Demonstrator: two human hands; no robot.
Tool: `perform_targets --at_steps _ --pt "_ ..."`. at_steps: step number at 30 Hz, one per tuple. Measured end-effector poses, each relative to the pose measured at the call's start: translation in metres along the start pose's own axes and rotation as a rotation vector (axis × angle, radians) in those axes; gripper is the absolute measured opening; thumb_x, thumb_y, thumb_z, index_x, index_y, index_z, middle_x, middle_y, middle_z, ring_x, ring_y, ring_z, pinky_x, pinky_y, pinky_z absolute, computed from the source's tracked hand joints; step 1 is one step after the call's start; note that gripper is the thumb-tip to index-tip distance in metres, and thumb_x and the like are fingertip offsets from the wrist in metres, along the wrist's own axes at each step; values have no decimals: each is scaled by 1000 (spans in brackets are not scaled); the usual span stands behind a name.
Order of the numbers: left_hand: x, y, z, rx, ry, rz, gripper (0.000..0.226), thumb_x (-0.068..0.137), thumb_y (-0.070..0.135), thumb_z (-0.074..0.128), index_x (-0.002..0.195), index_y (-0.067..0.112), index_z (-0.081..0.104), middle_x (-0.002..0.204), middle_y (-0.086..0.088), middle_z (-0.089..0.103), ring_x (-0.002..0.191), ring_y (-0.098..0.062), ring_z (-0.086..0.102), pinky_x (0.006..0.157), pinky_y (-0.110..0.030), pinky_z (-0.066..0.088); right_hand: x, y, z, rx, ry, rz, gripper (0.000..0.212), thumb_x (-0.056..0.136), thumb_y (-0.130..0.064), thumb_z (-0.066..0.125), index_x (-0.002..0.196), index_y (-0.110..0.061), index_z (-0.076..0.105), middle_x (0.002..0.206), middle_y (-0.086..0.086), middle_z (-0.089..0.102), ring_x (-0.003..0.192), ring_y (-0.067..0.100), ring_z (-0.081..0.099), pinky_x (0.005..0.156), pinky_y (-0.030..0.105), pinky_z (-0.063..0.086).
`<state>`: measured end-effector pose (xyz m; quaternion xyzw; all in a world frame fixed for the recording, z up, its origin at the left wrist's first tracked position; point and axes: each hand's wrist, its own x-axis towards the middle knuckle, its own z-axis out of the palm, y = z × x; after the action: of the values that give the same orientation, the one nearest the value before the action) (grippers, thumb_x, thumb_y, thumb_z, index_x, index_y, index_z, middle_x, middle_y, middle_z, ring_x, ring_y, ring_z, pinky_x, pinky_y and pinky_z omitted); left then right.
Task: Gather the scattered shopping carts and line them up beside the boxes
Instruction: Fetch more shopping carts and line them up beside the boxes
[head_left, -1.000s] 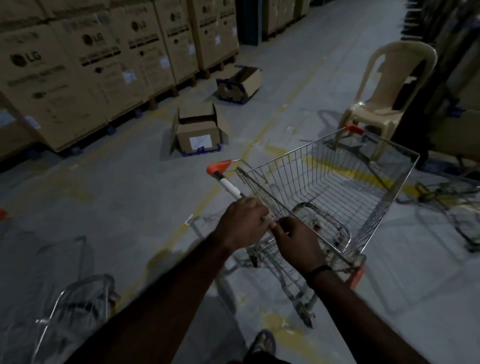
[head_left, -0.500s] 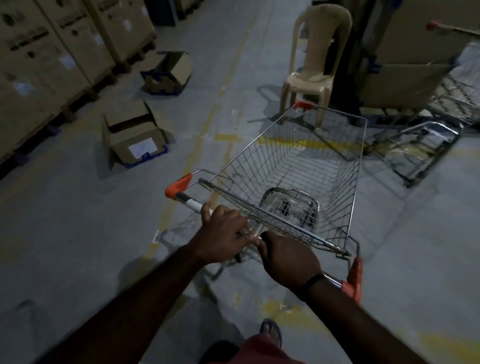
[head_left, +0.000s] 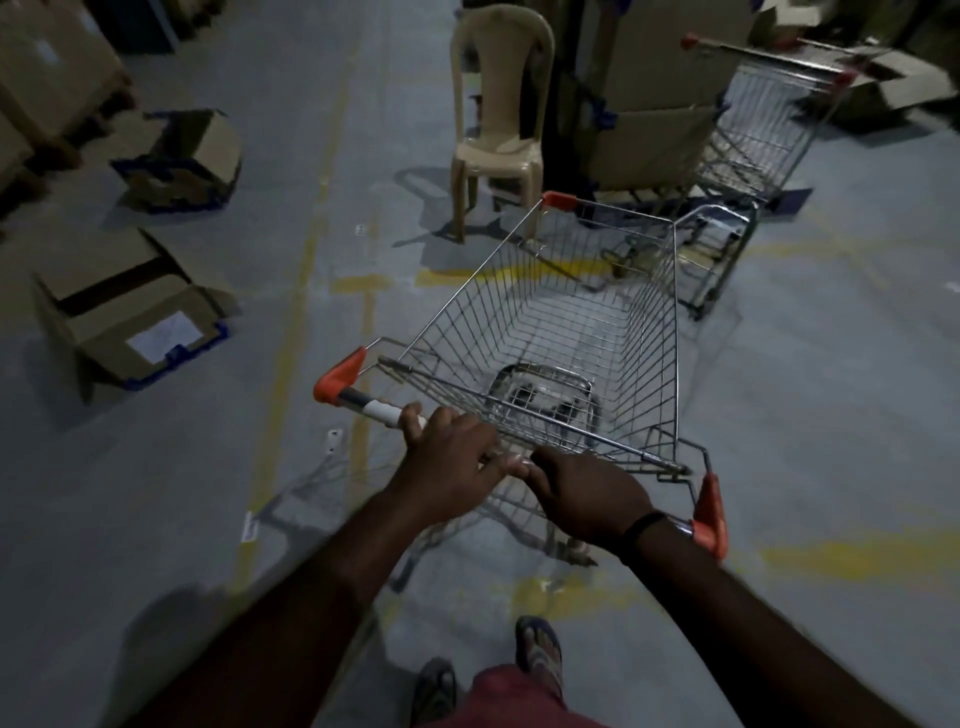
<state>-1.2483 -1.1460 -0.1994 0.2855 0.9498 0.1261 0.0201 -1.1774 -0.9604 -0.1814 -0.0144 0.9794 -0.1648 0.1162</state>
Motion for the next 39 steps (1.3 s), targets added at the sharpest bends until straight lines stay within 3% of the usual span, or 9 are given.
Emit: perform_targets --at_steps 3,6,12,23,26,32,36,39 --pt "4 -6 -1 -6 -5 44 53 88 71 26 90 30 61 97 12 55 108 -21 49 107 -55 16 -4 -8 1 11 16 37 60 99 -68 18 105 -24 57 88 5 68 80 28 67 69 40 54" --pt "11 -7 -3 -50 -35 82 38 89 69 30 84 37 49 92 15 44 109 -19 48 108 -56 15 -9 -10 1 26 37 73 62 97 -69 15 108 -23 56 90 6 68 82 29 66 68 40 53" --pt "26 3 -5 -36 -95 203 27 95 64 39 85 39 44 93 17 41 111 -16 45 108 -53 14 -22 -7 3 25 94 155 56 100 -65 20 113 -22 54 95 7 69 87 31 66 66 37 47" --pt "67 29 0 -48 -208 386 38 93 69 34 85 36 52 93 16 47 113 -16 43 108 -53 11 -34 12 4 -5 156 349 55 101 -65 20 115 -24 53 94 5 69 87 28 66 64 35 45" --pt "77 40 1 -46 -235 438 39 94 67 37 89 34 57 98 15 51 116 -18 43 107 -53 10 -40 18 4 9 175 395 55 100 -66 18 111 -24 52 88 1 65 78 25 60 59 33 36" --pt "95 73 5 -47 -320 528 35 94 66 40 92 35 56 104 13 52 120 -20 42 111 -57 9 -56 37 3 19 246 511 53 96 -73 13 95 -31 45 67 -9 48 67 18 53 56 32 37" --pt "105 97 11 -37 -351 588 35 94 67 43 99 36 60 111 11 56 123 -21 41 111 -56 7 -69 54 3 22 265 586 54 97 -72 14 100 -31 49 73 -7 55 70 19 57 56 31 39" --pt "112 117 16 -20 -369 634 33 94 67 43 96 38 57 111 11 55 125 -22 41 112 -58 8 -78 69 3 43 289 628 54 96 -75 14 93 -33 47 73 -7 57 71 19 60 59 32 46"
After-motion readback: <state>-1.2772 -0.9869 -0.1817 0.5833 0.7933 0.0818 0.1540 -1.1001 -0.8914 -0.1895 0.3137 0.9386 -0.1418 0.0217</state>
